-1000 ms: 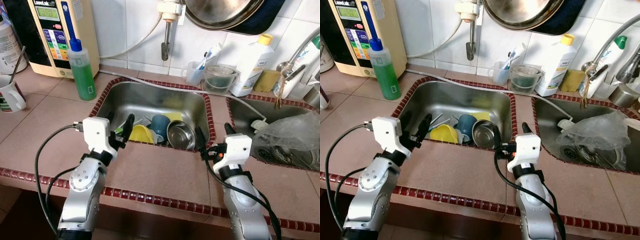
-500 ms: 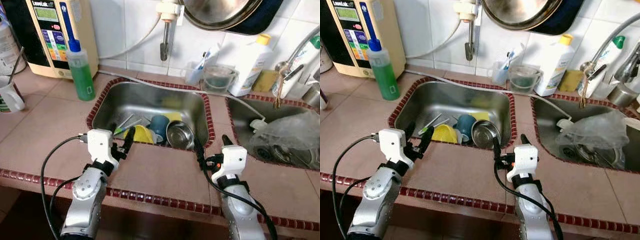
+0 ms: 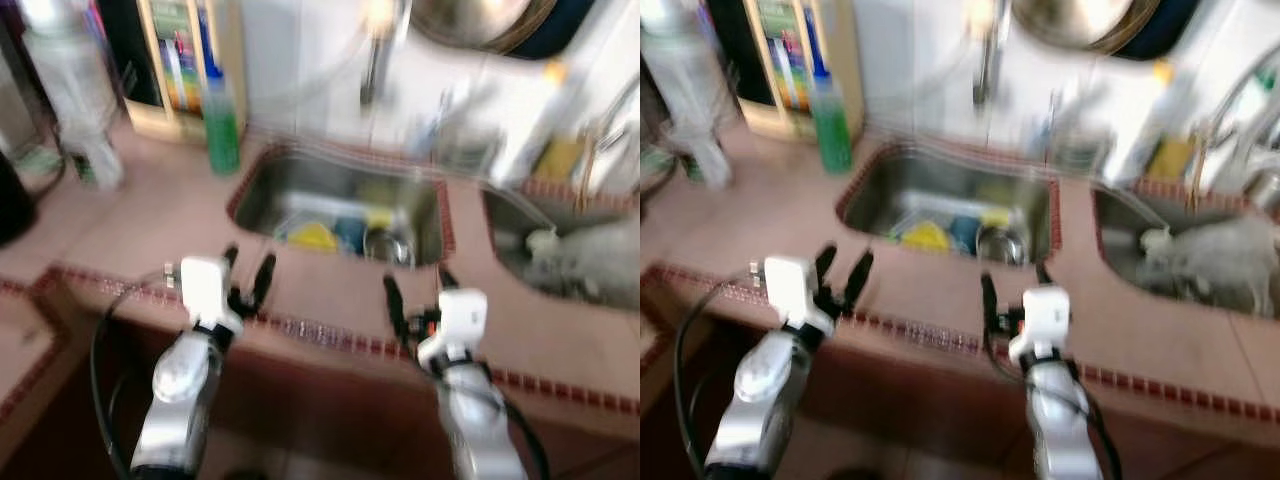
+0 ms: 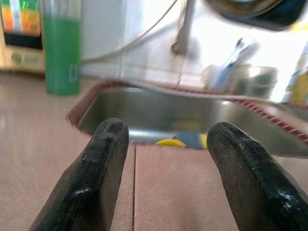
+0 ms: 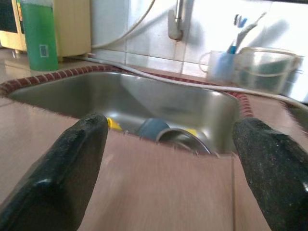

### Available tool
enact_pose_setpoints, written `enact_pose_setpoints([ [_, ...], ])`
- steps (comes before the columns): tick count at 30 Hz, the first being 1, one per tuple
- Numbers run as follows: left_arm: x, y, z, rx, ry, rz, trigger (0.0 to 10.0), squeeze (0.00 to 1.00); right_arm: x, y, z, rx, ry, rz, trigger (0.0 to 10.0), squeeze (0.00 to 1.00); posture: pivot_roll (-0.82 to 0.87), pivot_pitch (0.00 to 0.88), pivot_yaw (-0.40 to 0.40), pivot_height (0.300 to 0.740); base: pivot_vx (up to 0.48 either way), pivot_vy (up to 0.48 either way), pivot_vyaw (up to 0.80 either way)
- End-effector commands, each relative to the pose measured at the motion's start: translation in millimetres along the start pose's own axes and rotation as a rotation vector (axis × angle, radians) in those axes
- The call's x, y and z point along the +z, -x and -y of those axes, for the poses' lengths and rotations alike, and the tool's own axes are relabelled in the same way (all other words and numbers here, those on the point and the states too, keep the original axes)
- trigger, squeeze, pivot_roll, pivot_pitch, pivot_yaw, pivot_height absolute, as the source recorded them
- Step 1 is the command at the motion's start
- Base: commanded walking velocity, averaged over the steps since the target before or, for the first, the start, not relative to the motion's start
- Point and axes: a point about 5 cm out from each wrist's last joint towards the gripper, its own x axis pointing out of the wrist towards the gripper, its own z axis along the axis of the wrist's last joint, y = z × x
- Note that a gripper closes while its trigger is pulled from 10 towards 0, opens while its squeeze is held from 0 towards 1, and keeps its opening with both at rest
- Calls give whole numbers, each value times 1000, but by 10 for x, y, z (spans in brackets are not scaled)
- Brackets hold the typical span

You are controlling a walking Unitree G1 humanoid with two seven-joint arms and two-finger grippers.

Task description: Kitchen organization

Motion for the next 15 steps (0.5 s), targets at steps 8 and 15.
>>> enact_pose_setpoints([
  [8, 50, 12, 10, -43, -51, 55, 10000, 0, -51, 9, -28, 17, 7, -7, 10000, 0, 71, 0, -54, 740, 0, 0, 0],
  [15, -204, 208, -19, -103, -131, -22, 10000, 0, -356, 205, -103, 224, 105, -139, 10000, 0, 72, 0, -52, 740, 0, 0, 0],
])
